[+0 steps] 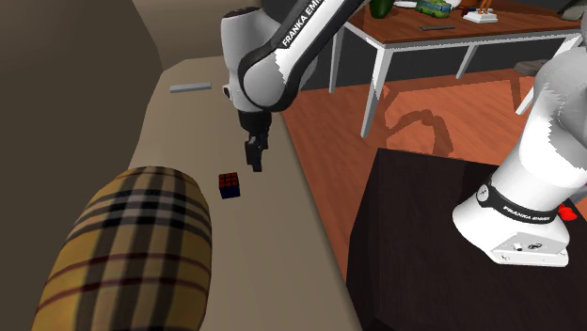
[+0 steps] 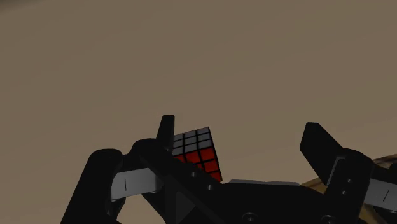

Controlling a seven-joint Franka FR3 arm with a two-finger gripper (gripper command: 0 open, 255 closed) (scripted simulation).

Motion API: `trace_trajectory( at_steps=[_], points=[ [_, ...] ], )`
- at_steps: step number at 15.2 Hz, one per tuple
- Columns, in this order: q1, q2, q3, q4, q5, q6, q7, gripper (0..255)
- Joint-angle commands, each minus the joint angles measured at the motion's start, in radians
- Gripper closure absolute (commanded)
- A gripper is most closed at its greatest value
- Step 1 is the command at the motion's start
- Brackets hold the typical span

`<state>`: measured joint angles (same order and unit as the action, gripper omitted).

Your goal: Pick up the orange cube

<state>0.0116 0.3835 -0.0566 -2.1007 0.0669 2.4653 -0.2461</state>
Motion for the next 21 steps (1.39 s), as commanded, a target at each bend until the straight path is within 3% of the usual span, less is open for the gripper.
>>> trace_trajectory(
  at_steps=[1,11,20,21],
  points=[
    [0.001,0.074,0.004,0.062,-0.003,0.021,-0.008,0],
    [-0.007,0.467,0.012,0.487,-0.026,0.031,-0.048,0],
    [-0.01,0.554,0.015,0.529,-0.024,0.078,-0.049,0],
    [-0.01,0.553,0.015,0.525,-0.024,0.079,-0.049,255]
  ],
)
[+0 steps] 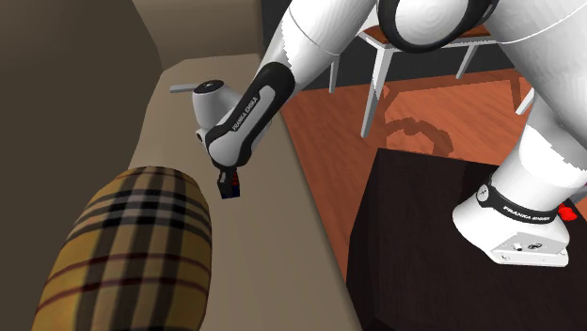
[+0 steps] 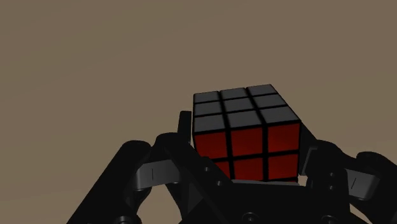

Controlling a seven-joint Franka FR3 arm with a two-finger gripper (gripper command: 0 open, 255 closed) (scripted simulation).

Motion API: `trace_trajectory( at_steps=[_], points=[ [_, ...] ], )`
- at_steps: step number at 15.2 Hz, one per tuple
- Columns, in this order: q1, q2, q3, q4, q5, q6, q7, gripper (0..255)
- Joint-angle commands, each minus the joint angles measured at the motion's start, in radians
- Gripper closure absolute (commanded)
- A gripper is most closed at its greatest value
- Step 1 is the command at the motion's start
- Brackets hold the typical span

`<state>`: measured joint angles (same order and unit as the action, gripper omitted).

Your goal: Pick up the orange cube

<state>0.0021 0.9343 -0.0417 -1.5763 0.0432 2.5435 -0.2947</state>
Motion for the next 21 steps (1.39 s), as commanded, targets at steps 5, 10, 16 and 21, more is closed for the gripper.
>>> trace_trajectory(
  at_steps=[5,10,16,21],
  points=[
    [0.0,0.002,0.0,0.0,0.0,0.002,0.0,255],
    [0.0,-0.008,0.0,-0.002,0.0,-0.006,0.0,255],
    [0.002,-0.078,-0.003,-0.035,-0.002,-0.043,0.001,255],
    [0.004,-0.132,-0.005,-0.055,-0.004,-0.078,0.001,255]
  ],
)
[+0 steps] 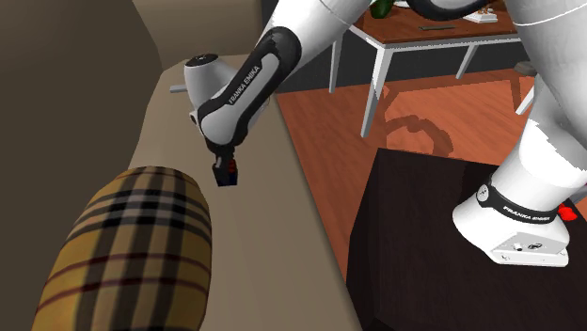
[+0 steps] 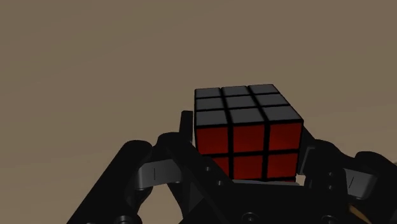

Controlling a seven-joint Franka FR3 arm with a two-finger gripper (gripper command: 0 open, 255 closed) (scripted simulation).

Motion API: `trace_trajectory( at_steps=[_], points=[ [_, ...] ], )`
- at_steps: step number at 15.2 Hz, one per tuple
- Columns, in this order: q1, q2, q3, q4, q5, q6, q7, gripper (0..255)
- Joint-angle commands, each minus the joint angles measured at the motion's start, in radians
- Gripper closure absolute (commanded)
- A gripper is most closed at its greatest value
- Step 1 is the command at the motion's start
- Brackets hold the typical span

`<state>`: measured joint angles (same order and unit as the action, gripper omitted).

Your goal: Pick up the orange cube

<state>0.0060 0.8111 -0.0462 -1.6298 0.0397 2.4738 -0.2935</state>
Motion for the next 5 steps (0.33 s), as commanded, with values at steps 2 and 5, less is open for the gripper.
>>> trace_trajectory(
  at_steps=[2,5],
  points=[
    [0.001,-0.03,-0.001,-0.008,-0.001,-0.022,0.0,255],
    [0.001,-0.042,-0.002,-0.011,-0.002,-0.031,0.001,255]
  ],
)
